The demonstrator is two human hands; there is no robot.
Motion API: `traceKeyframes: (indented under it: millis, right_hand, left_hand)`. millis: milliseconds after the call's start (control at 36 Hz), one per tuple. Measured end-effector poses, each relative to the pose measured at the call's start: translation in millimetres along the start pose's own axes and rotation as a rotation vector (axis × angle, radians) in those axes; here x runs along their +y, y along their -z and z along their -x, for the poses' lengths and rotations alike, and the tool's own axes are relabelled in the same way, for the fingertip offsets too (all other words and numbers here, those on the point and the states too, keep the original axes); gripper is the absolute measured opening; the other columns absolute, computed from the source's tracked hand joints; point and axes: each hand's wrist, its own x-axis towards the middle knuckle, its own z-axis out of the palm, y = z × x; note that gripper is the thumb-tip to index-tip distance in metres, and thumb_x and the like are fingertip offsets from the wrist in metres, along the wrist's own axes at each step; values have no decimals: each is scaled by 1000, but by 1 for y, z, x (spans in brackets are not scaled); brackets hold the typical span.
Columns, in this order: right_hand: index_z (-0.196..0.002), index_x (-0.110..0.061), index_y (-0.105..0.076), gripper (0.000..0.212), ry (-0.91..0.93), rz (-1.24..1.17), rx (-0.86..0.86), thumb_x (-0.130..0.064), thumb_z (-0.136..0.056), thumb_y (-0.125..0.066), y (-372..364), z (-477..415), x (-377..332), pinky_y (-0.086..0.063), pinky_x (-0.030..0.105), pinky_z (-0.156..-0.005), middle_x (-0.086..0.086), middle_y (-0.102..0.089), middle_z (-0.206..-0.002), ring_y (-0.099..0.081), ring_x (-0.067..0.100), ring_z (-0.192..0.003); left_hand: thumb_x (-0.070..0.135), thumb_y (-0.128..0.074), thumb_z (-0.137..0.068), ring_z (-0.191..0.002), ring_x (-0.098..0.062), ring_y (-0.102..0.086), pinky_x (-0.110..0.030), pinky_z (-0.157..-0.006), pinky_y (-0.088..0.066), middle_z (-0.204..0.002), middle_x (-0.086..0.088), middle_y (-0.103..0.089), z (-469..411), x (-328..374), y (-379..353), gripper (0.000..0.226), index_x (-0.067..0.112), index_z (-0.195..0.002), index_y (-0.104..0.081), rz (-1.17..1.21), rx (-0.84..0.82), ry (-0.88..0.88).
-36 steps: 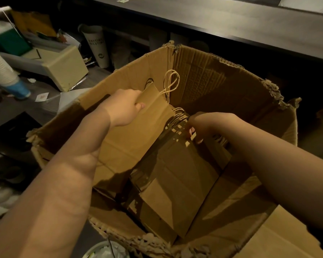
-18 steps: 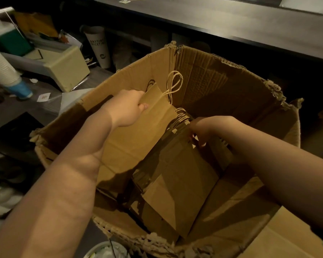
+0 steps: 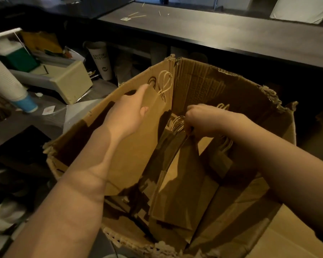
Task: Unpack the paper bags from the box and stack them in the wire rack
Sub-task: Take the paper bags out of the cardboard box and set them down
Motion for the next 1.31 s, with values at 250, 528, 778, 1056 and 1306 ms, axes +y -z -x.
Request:
traceKeyframes:
  millis: [250,528,778,1056,1306]
  right_hand:
    - [-109,-27,-63,21,69,86,389,-33,-89,-58,25,29,-8,-33,27,-90,-7,-56,-116,-38,15,-114]
    - [-91,-12,-69,20,34,-19,892,-16,-71,-76,29,70,-4,-44,41,-73,7,-67,-95,-55,32,-94]
    - [-97,-13,-64,24,-183,2,1226,-27,-82,-53,47,122,26,-34,40,-81,7,-65,-107,-36,23,-98]
    - [-104,-13,-58,29,-342,-189,1570,-14,-77,-68,40,202,67,-42,40,-83,10,-56,-118,-40,23,-104]
    - [-119,-16,-43,52,-406,-186,1757,-23,-79,-75,11,301,98,-40,34,-103,9,-36,-129,-41,24,-123]
  left_hand:
    - [16,-40,-100,-78,3,-56,-17,-64,-45,-100,5,-64,11,7,-1,37,35,-130,-50,88,-89,-130]
    - [19,-41,-100,-83,4,-55,-15,-72,-44,-101,11,-63,17,39,8,28,24,-110,-66,221,-67,-140]
    - [40,-45,-95,-72,-6,-57,-27,-61,-44,-80,4,-64,24,126,44,30,22,-103,-68,203,139,-388]
    - [31,-42,-99,-54,0,-45,-8,-51,-31,-59,12,-45,13,238,67,28,25,-73,-52,-66,259,-616]
    - [30,-49,-97,-46,-9,-35,-14,-48,-30,-51,1,-38,10,337,72,42,7,-62,-52,50,1,-766]
